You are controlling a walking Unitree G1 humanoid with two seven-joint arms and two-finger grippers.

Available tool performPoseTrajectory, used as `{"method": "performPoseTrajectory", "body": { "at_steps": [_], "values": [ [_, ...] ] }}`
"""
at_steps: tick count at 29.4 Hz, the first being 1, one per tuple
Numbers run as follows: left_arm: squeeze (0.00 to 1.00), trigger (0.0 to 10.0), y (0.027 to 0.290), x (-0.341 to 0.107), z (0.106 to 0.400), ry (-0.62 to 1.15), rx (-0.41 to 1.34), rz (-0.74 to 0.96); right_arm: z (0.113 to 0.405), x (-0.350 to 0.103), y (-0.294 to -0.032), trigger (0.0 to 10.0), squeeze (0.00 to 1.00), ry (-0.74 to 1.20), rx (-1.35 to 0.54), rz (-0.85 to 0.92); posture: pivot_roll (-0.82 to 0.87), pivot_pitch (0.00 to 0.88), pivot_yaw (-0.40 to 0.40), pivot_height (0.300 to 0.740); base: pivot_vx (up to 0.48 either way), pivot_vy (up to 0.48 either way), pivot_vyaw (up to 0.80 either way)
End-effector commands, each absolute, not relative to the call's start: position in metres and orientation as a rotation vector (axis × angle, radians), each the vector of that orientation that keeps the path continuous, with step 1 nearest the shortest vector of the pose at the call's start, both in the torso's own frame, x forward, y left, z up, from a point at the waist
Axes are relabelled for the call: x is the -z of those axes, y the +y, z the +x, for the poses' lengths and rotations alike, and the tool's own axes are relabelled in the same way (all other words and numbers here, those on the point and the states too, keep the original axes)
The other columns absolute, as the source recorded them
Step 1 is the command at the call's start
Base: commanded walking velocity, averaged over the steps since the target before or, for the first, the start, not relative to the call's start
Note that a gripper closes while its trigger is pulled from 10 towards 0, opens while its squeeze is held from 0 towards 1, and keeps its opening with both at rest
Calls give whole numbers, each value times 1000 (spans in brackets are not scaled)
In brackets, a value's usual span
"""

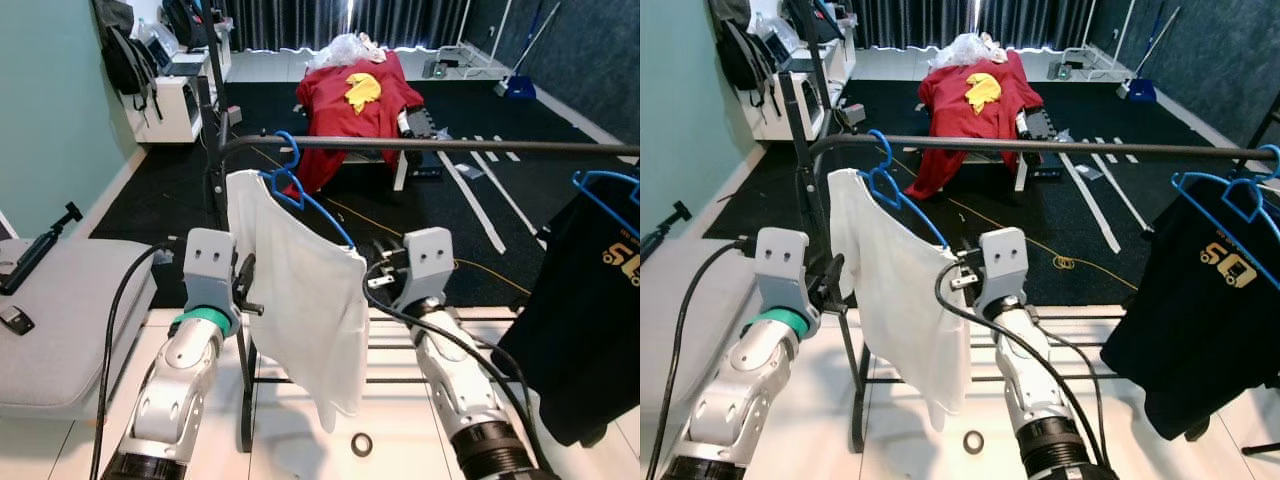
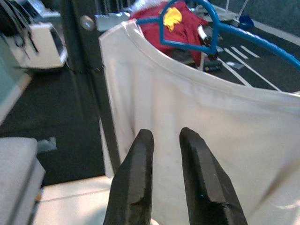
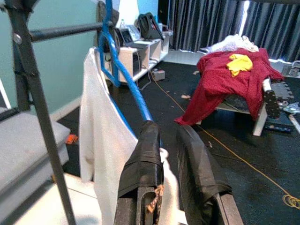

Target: Hang hanger

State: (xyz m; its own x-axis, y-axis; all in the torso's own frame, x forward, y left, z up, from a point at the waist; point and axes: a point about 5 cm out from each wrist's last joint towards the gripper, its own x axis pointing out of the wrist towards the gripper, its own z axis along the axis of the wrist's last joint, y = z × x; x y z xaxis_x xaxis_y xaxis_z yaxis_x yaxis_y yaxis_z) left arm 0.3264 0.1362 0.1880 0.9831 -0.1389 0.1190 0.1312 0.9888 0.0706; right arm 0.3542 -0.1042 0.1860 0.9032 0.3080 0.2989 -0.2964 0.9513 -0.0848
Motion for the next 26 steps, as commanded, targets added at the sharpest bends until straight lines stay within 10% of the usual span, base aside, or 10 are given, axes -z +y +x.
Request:
{"method": "performPoseTrajectory", "body": {
  "at_steps": [1, 16, 26],
  "values": [
    [0, 10000, 136, -187, 325, -142, 129, 88, 351, -182, -101, 10000, 0, -305, -319, -26, -92, 99, 43, 740, 401, 0, 0],
    [0, 10000, 134, -192, 327, -173, 108, 95, 332, -215, -90, 10000, 0, -493, -423, -166, -98, 100, 45, 740, 457, 0, 0],
    [0, 10000, 140, -191, 323, -173, 99, 71, 324, -215, -84, 10000, 0, -494, -476, -180, -102, 101, 46, 740, 0, 0, 0]
  ]
}}
